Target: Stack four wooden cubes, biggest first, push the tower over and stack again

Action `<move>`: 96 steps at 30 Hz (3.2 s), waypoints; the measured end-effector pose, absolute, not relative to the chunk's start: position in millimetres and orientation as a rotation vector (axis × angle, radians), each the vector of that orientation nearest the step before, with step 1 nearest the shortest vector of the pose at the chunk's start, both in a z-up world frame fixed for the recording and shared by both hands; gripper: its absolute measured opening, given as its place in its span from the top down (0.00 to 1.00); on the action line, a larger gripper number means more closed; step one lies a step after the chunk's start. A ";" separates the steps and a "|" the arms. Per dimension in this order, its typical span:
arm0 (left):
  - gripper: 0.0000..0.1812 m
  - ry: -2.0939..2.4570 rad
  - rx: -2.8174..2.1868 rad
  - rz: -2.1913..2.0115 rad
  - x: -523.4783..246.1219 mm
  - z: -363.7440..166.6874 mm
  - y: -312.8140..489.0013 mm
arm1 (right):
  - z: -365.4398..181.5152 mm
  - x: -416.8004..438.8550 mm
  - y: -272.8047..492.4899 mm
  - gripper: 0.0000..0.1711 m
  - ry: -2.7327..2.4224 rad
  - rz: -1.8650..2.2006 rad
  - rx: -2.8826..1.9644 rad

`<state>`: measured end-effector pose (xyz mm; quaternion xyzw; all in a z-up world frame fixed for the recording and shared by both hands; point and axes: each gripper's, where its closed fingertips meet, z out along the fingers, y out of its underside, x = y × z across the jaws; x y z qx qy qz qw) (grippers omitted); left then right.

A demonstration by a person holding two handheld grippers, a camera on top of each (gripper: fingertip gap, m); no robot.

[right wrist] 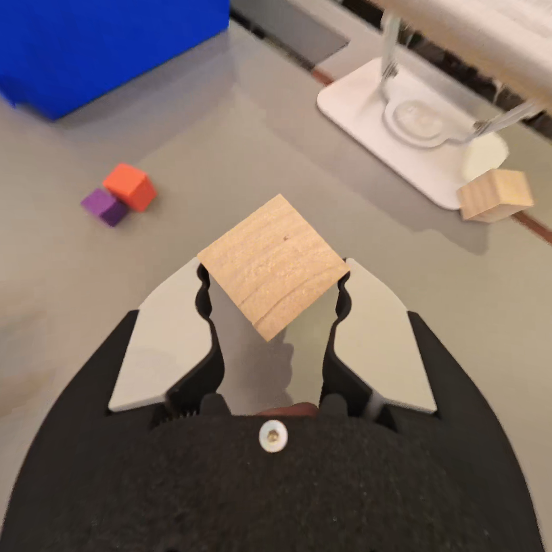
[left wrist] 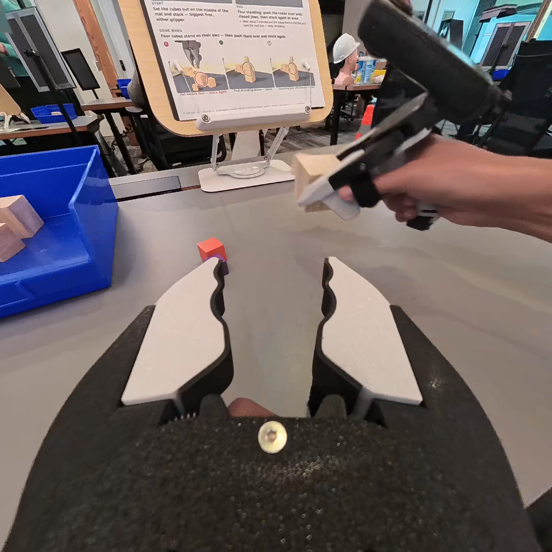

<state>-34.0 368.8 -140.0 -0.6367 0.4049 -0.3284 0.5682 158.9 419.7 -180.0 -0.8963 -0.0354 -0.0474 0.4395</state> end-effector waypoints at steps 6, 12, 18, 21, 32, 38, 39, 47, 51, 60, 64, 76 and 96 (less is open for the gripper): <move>0.66 0.973 -1.488 -0.747 -30.9 -142.2 367.0 | -214.7 148.2 405.8 0.51 -0.170 -0.002 -2.330; 0.66 0.968 -1.480 -0.757 -31.9 -141.0 366.4 | -223.5 147.3 409.4 0.51 -0.092 0.057 -2.309; 0.66 0.957 -1.477 -0.759 -36.3 -139.9 368.4 | -167.9 164.2 378.3 0.47 0.079 -0.055 -2.073; 0.66 0.947 -1.466 -0.753 -38.8 -138.0 370.4 | -133.4 178.5 333.7 0.48 0.182 -0.247 -1.944; 0.66 0.852 -1.465 -0.710 -45.0 -132.1 382.5 | -145.0 189.7 225.1 0.49 0.457 -0.411 -1.797; 0.66 0.877 -1.498 -0.695 -39.2 -138.0 382.8 | -148.4 203.5 218.7 0.50 0.469 -0.437 -1.794; 0.66 0.881 -1.501 -0.698 -38.7 -138.5 382.6 | -147.6 207.9 223.1 0.50 0.455 -0.434 -1.797; 0.66 0.895 -1.516 -0.707 -35.1 -141.2 382.8 | -140.5 291.9 355.0 0.56 0.199 -0.259 -1.901; 0.66 0.929 -1.480 -0.681 -30.6 -140.8 377.2 | -166.4 334.6 430.9 0.50 0.176 -0.158 -2.065; 0.66 0.954 -1.423 -0.674 -33.5 -137.3 369.0 | -197.4 393.9 516.4 0.49 0.188 -0.097 -2.183; 0.66 0.951 -1.423 -0.699 -36.6 -136.1 366.7 | -208.4 397.1 524.5 0.50 0.135 -0.061 -2.208; 0.67 0.966 -1.428 -0.704 -34.3 -136.9 363.6 | -212.0 386.9 521.3 0.74 0.084 -0.072 -2.220; 0.68 0.948 -1.443 -0.723 -37.9 -136.5 367.4 | -110.0 221.2 293.4 0.74 0.009 -0.370 -1.900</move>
